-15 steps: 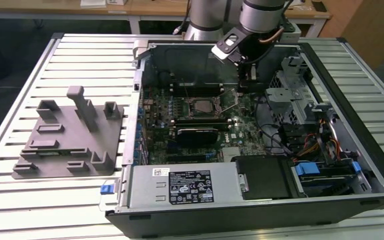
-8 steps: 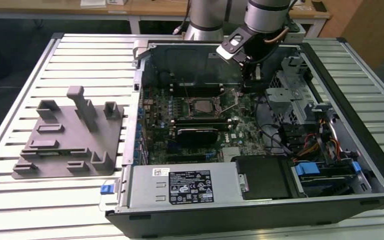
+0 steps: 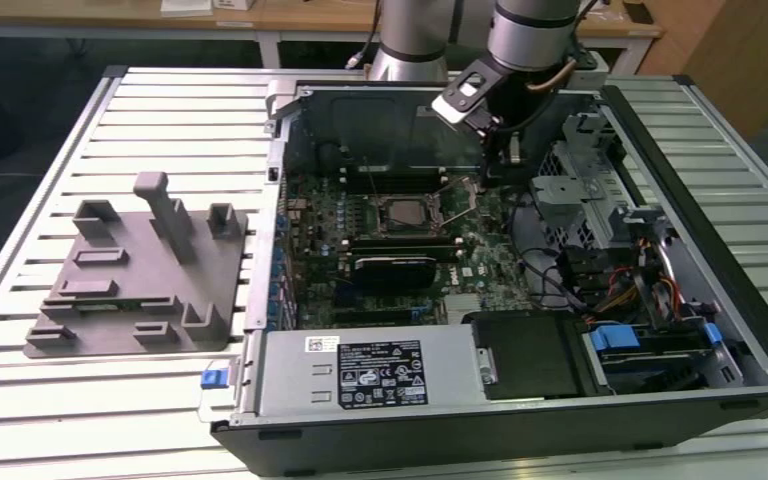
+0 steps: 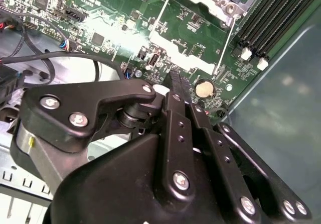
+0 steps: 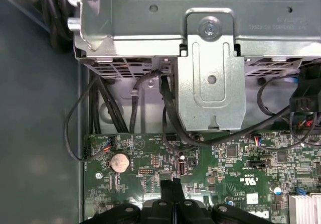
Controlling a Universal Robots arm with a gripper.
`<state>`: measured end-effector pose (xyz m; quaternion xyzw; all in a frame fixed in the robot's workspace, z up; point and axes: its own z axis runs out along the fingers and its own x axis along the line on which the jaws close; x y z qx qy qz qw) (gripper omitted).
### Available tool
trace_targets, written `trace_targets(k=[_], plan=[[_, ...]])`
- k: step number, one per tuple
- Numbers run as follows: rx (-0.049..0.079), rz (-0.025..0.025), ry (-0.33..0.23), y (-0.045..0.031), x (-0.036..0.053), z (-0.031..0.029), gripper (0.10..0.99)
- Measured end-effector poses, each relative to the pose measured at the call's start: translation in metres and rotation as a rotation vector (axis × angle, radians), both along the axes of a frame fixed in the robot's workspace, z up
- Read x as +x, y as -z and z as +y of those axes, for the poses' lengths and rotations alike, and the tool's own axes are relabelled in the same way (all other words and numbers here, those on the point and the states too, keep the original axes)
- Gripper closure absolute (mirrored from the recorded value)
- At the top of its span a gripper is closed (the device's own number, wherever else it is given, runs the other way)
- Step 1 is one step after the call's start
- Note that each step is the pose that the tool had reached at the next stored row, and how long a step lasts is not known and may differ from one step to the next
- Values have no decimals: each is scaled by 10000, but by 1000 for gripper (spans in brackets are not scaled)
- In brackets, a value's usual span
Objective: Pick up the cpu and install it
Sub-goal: 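Close the cpu cover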
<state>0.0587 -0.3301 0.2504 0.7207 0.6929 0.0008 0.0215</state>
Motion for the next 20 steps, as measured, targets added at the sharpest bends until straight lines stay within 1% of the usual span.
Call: trace_targets(k=[11,13,20], plan=[[1,4,0,132,1,0,976],[1,4,0,143,1,0,976],[2,4,0,147,-4,0,976]])
